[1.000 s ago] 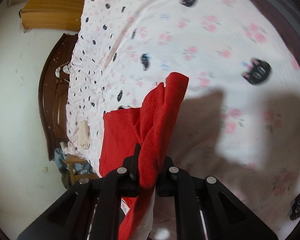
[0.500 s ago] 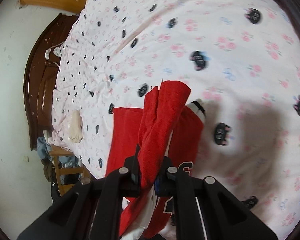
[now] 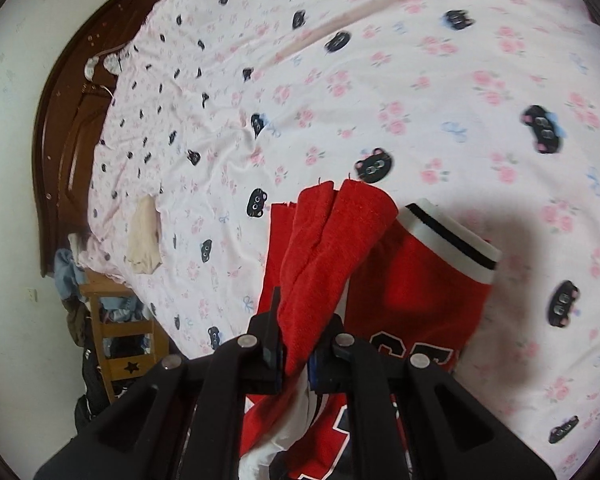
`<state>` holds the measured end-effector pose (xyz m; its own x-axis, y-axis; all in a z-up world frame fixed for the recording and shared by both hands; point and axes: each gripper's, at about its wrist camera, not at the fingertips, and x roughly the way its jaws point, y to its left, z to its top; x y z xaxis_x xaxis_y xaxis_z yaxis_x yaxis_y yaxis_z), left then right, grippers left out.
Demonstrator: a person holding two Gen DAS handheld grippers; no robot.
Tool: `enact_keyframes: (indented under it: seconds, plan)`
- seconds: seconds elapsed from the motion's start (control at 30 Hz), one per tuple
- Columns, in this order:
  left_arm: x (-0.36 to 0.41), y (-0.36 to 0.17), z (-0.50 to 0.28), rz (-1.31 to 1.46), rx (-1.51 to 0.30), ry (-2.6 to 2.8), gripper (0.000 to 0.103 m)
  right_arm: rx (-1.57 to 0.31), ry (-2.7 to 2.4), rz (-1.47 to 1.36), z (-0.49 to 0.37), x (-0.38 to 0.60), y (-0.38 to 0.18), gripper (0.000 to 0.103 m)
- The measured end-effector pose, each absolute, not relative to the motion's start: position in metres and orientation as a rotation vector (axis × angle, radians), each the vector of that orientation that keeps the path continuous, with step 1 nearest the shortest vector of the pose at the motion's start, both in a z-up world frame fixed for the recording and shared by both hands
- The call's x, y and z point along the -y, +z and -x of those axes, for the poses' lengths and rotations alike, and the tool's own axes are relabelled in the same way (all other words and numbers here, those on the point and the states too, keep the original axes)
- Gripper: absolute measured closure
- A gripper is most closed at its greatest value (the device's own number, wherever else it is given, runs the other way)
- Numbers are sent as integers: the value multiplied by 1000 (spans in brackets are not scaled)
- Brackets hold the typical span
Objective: Fold clothes
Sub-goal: 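Lift and fold the jersey over with both grippers, lay it down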
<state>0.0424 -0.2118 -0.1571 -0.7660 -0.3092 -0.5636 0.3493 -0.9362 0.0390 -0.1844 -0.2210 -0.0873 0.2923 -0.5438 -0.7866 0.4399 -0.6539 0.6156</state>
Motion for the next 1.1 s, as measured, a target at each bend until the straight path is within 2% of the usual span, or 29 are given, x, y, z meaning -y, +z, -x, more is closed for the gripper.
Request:
enact_keyframes:
  seconds: [0.33,0.53,0.7,0.93,1.1]
  plan:
    - [240,-180,-52,-899,-216,-2619,87,-3,-1521,-1781,171,260,-112,94]
    - [245,-185,-59,-902,-284,-2628,86,-54,-1533,-1804,164,273,-121,90]
    - [246,-186,-70,-902,-355,-2633,83,-71,-1535,-1808,162,279,-122,84]
    - [243,-187,-81,-908,-408,-2665,81,-124,-1554,-1785,156,290,-114,69]
    - [234,-186,-80,-913,-416,-2708,81,-178,-1567,-1774,151,294,-113,69]
